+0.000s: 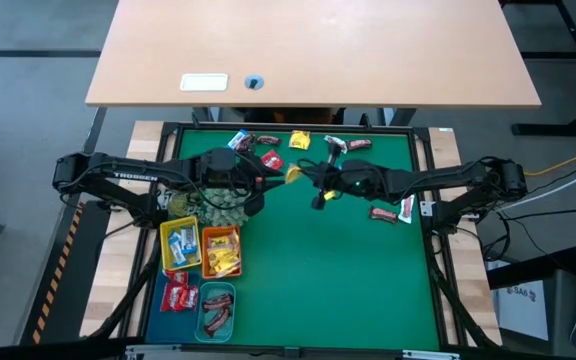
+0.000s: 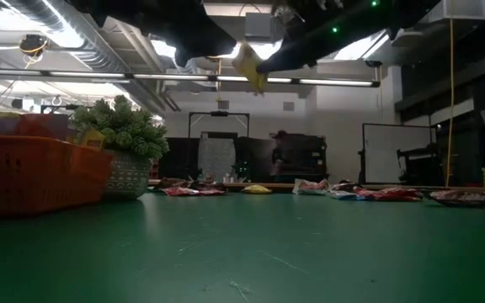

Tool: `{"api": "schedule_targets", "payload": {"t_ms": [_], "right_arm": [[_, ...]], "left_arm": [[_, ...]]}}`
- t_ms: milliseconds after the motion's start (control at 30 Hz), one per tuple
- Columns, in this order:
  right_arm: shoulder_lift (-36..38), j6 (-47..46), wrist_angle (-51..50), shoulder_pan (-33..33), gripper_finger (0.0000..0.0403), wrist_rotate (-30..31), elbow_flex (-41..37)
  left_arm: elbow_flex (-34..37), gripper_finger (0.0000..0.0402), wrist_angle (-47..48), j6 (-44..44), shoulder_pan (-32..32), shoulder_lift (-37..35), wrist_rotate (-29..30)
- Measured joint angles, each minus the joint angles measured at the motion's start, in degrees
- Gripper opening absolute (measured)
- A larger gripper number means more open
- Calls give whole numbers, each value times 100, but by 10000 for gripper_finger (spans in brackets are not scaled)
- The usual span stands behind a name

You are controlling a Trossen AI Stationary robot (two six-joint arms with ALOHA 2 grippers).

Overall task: Sort candy
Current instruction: Put the yellow candy into the orange basket

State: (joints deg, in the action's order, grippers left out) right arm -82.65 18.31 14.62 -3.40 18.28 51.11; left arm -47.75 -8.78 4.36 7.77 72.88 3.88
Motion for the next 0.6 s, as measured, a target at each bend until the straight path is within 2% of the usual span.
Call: {"api": "schedule_targets", "payload": {"t_ms": [167,600], "right_arm": [[0,-77,-299,0,10,0,-2],[2,-174,271,0,10,-67,0]], "left_arm": [[0,103,7,0,0,0,0],[0,103,13,0,0,0,-2]]}}
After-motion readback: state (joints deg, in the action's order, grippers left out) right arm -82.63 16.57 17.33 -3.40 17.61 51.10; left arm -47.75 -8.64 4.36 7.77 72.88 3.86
